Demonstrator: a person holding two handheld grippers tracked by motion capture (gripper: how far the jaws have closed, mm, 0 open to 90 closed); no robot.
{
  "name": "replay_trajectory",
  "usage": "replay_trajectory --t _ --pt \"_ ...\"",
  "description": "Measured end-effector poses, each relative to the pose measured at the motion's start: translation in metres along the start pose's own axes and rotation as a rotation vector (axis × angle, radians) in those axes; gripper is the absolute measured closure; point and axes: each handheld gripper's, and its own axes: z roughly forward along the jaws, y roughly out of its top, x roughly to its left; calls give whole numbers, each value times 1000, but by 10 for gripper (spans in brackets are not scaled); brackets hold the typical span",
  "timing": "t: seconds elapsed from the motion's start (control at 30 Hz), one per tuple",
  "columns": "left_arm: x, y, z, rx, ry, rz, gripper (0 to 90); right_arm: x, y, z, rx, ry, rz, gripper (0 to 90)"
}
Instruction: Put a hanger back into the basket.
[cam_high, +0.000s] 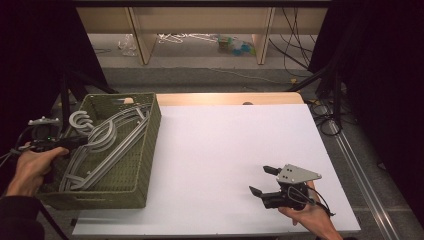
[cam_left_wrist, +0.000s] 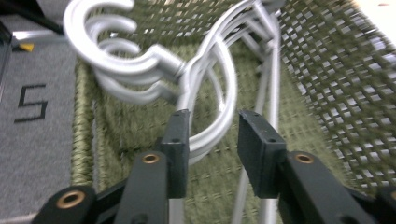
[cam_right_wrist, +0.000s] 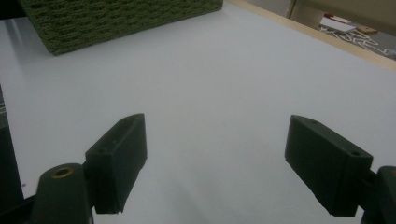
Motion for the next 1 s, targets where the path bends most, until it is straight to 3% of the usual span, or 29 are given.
replay_trajectory --t 0.17,0.23,0.27,0.3,0.33,0.37,0.47,0.6,0.63,0.7,0.8,0.83,1.0 --pt "-13 -5 -22 -107 -84 -30 542 0 0 1 0 -5 1 216" --pt "-23 -8 -31 -148 -113 -12 514 0 0 2 -8 -9 5 216" --pt "-23 -8 -31 -148 -113 -12 494 0 0 2 -8 -9 5 216" --pt "-32 -11 -35 -161 -124 2 469 1 0 0 7 -13 3 216" --pt "-32 -11 -35 -161 -124 2 447 1 0 1 0 -9 3 215" --pt "-41 -14 -37 -173 -144 -7 416 1 0 1 0 -11 3 214" --pt "-55 -19 -36 -203 -195 -5 393 1 1 0 3 -14 15 213" --pt "-70 -23 -33 -222 -225 9 340 1 0 1 -12 -16 25 210" --pt "-83 -25 -30 -233 -236 23 336 1 0 1 -12 -17 30 209" --pt "-92 -26 -29 -256 -239 31 336 0 0 1 -18 -13 31 209" --pt "-103 -29 -27 -281 -275 22 330 0 0 1 -29 -19 39 203" --pt "-114 -31 -25 -296 -292 26 311 0 0 0 -26 -18 48 197" --pt "-139 -37 -19 -290 -333 60 285 0 0 -1 -39 -10 59 190"
